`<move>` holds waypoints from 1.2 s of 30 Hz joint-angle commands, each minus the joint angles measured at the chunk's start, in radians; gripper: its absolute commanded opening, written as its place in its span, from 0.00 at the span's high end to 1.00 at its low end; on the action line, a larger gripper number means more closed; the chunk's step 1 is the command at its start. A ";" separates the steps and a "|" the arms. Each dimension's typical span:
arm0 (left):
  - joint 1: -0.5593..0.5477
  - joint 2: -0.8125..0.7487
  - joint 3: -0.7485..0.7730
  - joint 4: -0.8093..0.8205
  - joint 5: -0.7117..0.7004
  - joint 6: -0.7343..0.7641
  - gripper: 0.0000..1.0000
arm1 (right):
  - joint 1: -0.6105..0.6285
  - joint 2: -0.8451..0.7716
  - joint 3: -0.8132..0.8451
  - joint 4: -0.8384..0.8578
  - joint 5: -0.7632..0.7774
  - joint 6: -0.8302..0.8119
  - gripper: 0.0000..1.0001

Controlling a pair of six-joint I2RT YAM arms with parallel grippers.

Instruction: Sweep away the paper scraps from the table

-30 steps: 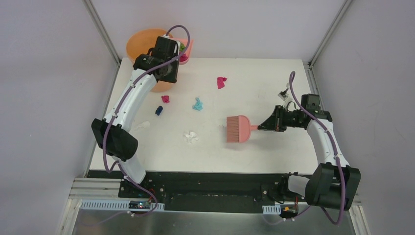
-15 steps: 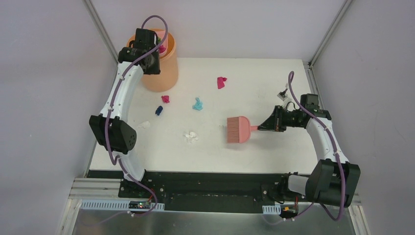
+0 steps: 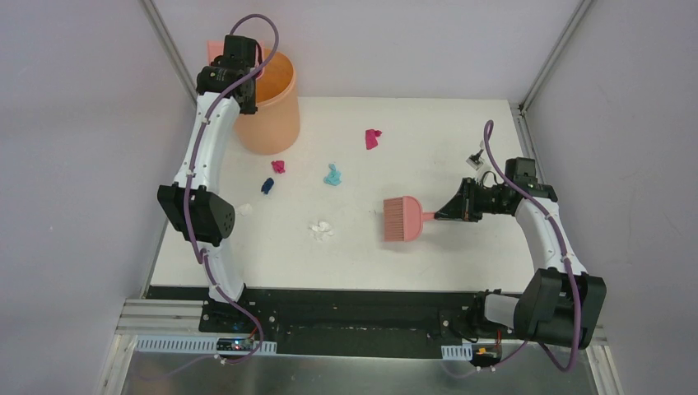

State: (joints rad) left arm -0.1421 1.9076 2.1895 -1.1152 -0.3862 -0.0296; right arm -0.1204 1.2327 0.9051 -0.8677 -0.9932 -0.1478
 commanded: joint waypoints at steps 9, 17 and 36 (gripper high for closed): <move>0.024 -0.042 -0.096 0.173 -0.272 0.245 1.00 | 0.018 -0.018 0.054 -0.013 -0.001 -0.039 1.00; 0.024 0.017 -0.091 0.243 -0.417 0.379 1.00 | 0.033 -0.019 0.057 -0.019 0.011 -0.040 1.00; -0.040 0.103 -0.514 1.482 -0.829 1.378 1.00 | 0.044 0.001 0.072 -0.044 0.019 -0.060 1.00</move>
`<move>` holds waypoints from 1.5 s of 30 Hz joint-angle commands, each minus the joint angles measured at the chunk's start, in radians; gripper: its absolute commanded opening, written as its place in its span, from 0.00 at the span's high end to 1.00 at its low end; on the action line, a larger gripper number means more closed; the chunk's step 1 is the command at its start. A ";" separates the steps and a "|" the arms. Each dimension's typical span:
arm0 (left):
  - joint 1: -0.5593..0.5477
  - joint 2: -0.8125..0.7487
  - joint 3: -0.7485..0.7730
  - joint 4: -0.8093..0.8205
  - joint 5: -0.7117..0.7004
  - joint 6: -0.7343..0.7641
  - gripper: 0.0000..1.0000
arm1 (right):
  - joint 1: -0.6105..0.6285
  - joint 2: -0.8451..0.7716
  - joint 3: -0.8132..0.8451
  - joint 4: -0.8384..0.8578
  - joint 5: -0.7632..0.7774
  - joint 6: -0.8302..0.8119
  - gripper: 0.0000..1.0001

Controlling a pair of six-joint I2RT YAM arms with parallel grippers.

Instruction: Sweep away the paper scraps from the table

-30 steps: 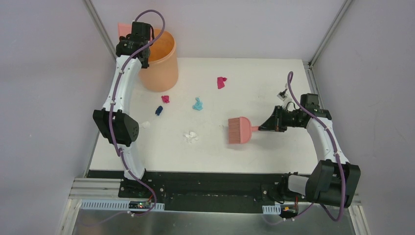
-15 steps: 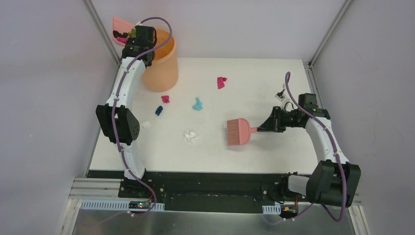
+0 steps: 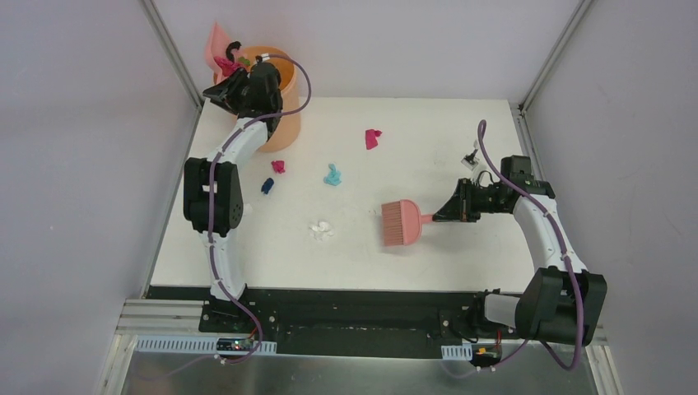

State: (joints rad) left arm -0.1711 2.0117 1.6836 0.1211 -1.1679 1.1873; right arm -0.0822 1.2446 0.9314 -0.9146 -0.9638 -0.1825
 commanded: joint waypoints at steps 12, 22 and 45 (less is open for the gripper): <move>-0.014 -0.051 -0.029 0.140 -0.036 0.065 1.00 | 0.006 -0.021 0.046 -0.001 -0.008 -0.030 1.00; -0.051 -0.097 -0.120 0.239 -0.010 0.264 1.00 | 0.006 -0.029 0.044 0.000 -0.007 -0.031 1.00; -0.064 -0.144 -0.165 0.232 -0.010 0.230 1.00 | 0.008 -0.051 0.043 -0.005 0.004 -0.035 1.00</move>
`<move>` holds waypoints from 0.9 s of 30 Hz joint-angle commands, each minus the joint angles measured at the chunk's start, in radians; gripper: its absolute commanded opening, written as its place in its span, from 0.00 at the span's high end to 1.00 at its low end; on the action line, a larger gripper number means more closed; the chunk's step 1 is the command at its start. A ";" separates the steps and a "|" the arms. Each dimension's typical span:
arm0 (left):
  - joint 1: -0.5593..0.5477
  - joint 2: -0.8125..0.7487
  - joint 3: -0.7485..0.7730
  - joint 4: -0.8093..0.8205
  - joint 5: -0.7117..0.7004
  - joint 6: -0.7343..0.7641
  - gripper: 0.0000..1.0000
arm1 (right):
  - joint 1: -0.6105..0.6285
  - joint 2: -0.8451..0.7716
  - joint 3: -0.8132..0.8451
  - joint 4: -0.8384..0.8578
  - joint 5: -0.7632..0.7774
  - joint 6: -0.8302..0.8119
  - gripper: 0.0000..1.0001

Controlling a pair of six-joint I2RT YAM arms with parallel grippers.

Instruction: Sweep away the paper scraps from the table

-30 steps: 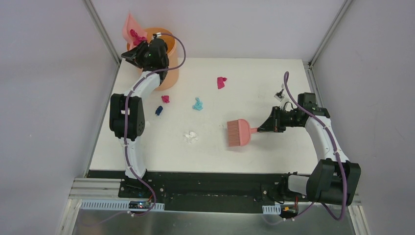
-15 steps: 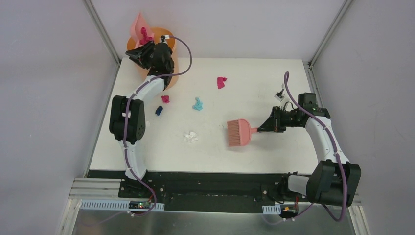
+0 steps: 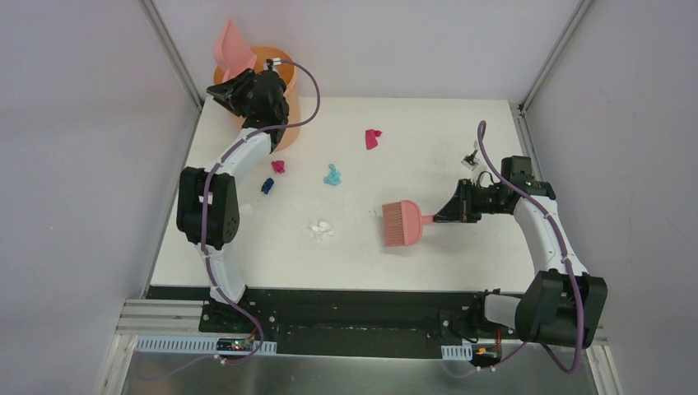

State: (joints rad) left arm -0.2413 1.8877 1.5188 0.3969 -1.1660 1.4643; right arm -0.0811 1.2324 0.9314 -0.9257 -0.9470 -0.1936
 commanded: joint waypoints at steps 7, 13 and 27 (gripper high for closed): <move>0.026 -0.098 0.055 -0.217 0.004 -0.363 1.00 | 0.007 -0.034 0.046 0.003 -0.017 -0.030 1.00; -0.027 -0.167 0.162 -0.737 0.081 -0.813 1.00 | 0.007 -0.045 0.045 0.001 -0.011 -0.032 1.00; -0.217 -0.445 0.015 -1.083 0.620 -1.406 1.00 | 0.007 -0.014 0.054 -0.013 -0.029 -0.045 1.00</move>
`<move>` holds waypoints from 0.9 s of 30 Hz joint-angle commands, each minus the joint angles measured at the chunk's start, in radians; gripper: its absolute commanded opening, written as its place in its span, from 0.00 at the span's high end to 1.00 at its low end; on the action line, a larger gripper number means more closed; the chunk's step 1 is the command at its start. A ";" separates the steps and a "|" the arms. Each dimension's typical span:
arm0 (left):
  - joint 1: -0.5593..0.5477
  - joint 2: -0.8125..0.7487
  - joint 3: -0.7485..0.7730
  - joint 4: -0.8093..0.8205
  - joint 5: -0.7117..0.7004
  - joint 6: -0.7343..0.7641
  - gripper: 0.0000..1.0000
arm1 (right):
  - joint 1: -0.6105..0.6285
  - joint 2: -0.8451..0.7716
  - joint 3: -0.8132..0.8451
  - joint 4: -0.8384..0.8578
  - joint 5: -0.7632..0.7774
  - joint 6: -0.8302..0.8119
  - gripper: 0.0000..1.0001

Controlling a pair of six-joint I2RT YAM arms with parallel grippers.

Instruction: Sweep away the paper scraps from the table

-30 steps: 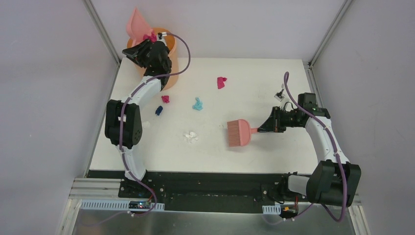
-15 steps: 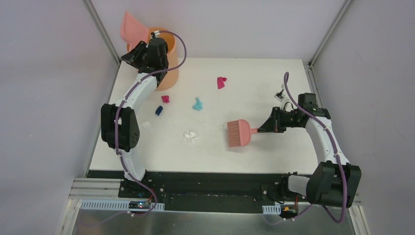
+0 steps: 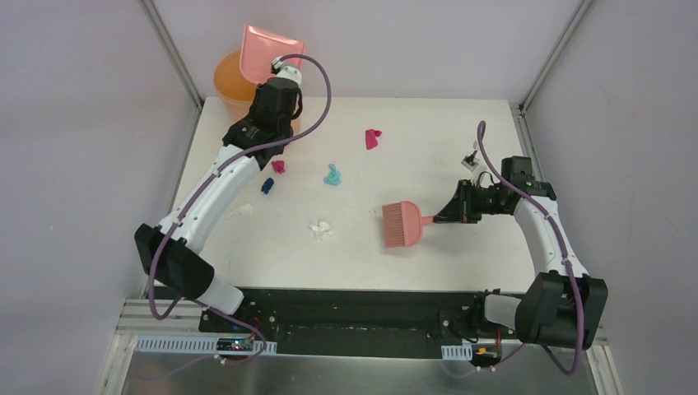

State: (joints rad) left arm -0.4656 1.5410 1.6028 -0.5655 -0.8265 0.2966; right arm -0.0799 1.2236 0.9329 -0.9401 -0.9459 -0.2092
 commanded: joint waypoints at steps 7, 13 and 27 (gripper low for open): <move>0.007 -0.238 -0.339 -0.052 0.803 -0.349 1.00 | 0.014 -0.008 0.046 0.009 -0.059 -0.032 1.00; -0.004 -0.222 -0.417 -0.082 1.113 -0.418 1.00 | 0.045 -0.020 0.077 0.012 0.022 -0.027 1.00; -0.410 0.078 -0.371 -0.297 0.976 -0.418 1.00 | -0.412 0.204 0.182 0.088 -0.047 0.191 1.00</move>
State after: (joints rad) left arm -0.7830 1.5372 1.1797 -0.8085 0.2070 -0.1131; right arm -0.4831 1.4406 1.1316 -0.8959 -0.9527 -0.0757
